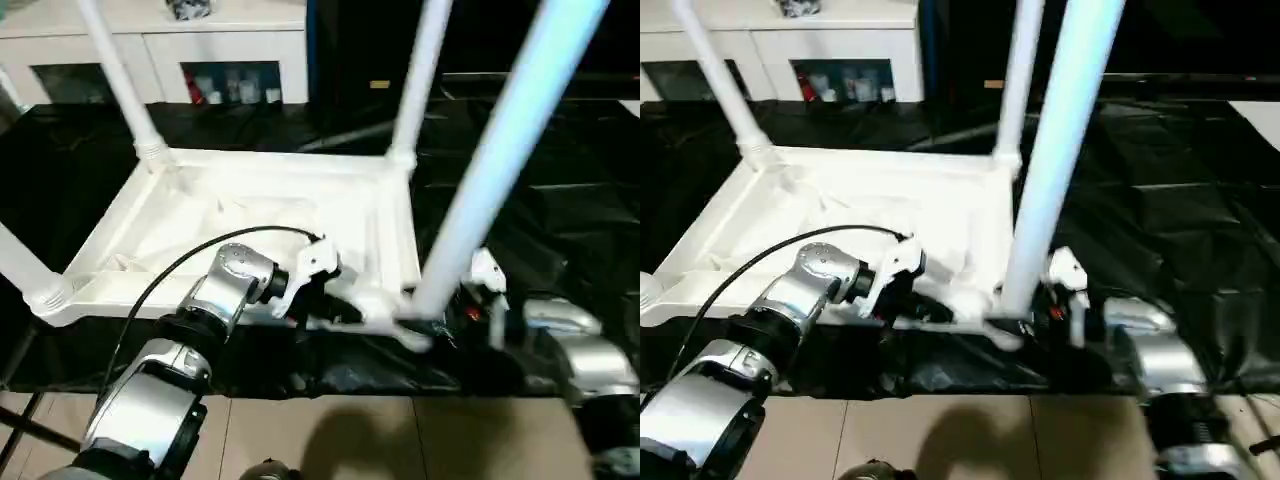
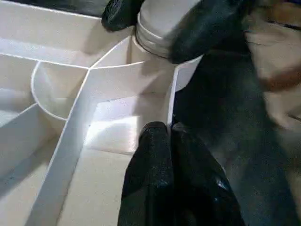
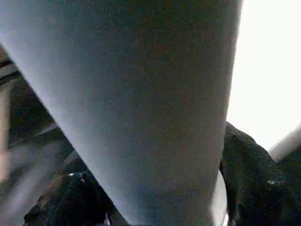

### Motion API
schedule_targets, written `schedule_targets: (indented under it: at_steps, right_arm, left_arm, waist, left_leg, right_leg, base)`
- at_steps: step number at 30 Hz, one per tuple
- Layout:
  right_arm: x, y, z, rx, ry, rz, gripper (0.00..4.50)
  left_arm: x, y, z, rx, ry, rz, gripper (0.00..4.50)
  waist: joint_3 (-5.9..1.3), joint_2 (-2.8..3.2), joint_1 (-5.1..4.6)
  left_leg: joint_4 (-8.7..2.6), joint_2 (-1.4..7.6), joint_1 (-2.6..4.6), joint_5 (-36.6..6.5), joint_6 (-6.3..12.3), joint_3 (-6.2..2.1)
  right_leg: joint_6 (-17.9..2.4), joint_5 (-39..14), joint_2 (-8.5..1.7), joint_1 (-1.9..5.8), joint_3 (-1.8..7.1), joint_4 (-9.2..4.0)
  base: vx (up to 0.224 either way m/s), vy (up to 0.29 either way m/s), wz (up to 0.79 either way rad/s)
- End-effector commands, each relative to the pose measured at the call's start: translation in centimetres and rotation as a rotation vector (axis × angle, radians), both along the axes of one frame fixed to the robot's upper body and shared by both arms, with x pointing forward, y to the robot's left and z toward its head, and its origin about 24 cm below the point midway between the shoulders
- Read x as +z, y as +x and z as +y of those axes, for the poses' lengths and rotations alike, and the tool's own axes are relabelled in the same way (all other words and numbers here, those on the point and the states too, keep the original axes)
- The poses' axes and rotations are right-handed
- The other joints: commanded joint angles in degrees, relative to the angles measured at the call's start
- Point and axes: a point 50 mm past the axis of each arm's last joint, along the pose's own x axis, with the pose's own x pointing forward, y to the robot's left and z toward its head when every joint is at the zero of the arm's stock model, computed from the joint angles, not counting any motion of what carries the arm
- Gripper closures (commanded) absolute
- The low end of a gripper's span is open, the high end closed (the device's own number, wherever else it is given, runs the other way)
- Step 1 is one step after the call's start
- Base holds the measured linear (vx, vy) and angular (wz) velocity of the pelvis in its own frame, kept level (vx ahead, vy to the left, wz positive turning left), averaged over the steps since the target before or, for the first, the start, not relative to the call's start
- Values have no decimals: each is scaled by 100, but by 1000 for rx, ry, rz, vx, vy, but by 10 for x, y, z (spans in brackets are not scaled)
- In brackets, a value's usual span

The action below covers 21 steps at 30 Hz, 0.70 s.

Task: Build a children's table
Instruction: Rotate leg to tighten

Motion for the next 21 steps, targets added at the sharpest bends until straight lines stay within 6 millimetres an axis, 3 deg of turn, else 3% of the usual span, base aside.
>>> schedule_targets:
  at_steps: [1,3,4,6,7,8,11,12,13,17,21]
  right_arm:
    - [-22,2,33,-32,-34,75,184]
    - [-23,8,37,-101,-38,66,184]
    - [-24,14,42,-173,-43,69,184]
    - [-26,24,48,-307,-56,74,184]
    - [-26,26,49,-326,-56,73,184]
    - [-26,27,50,-338,-55,71,184]
    - [-23,31,53,-380,-47,46,184]
    - [-21,33,54,-379,-29,36,149]
    - [-20,33,54,-374,-11,34,114]
    - [-17,33,51,-327,1,25,92]
    - [-15,28,45,-221,-26,-16,68]
  left_arm:
    - [25,15,-30,126,-92,-113,450]
    - [26,18,-35,190,-96,-122,450]
    - [26,19,-40,230,-97,-131,450]
    - [25,18,-51,262,-106,-135,450]
    - [25,17,-53,262,-108,-135,450]
    - [25,16,-54,260,-109,-136,450]
    - [24,13,-60,235,-113,-144,450]
    - [24,12,-61,223,-115,-145,450]
    - [24,12,-61,215,-115,-145,450]
    - [23,11,-57,184,-109,-145,450]
    - [22,9,-51,131,-104,-138,450]
  waist:
    - [-320,-80,-90]
    - [-320,-74,-127]
    - [-336,-51,-144]
    - [-366,-71,-209]
    - [-366,-71,-209]
    - [-373,-77,-217]
    - [-390,-80,-191]
    - [-385,-80,-189]
    - [-383,-78,-185]
    - [-376,-61,-189]
    - [-386,-69,-173]
  left_leg:
    - [-533,836,168,-1648,-291,-518]
    - [-519,829,174,-1660,-306,-505]
    - [-509,821,177,-1574,-264,-492]
    - [-514,814,154,-1318,-176,-470]
    - [-514,814,154,-1318,-176,-470]
    - [-471,772,137,-1137,-19,-442]
    - [-433,771,103,-788,310,-432]
    - [-431,777,99,-758,396,-427]
    - [-432,780,100,-772,425,-427]
    - [-461,819,118,-925,387,-433]
    - [-433,802,107,-859,412,-417]
  right_leg:
    - [-1318,-1611,-814,165,448,-466]
    - [-1267,-1606,-831,171,461,-492]
    - [-1311,-1366,-815,175,466,-480]
    - [-1434,-759,-775,188,456,-399]
    - [-1434,-759,-775,188,456,-399]
    - [-1506,-496,-797,210,458,-398]
    - [-1493,-217,-784,239,436,-363]
    - [-1494,-202,-775,233,431,-359]
    - [-1495,-231,-771,232,427,-360]
    - [-1495,-399,-745,224,417,-360]
    - [-1544,-189,-764,241,420,-329]
  base:
    - [0,0,0]
    - [0,0,0]
    - [0,0,0]
    - [0,0,0]
    - [0,0,0]
    - [0,0,0]
    - [0,0,0]
    - [0,0,0]
    - [0,0,0]
    - [0,0,0]
    - [0,0,0]
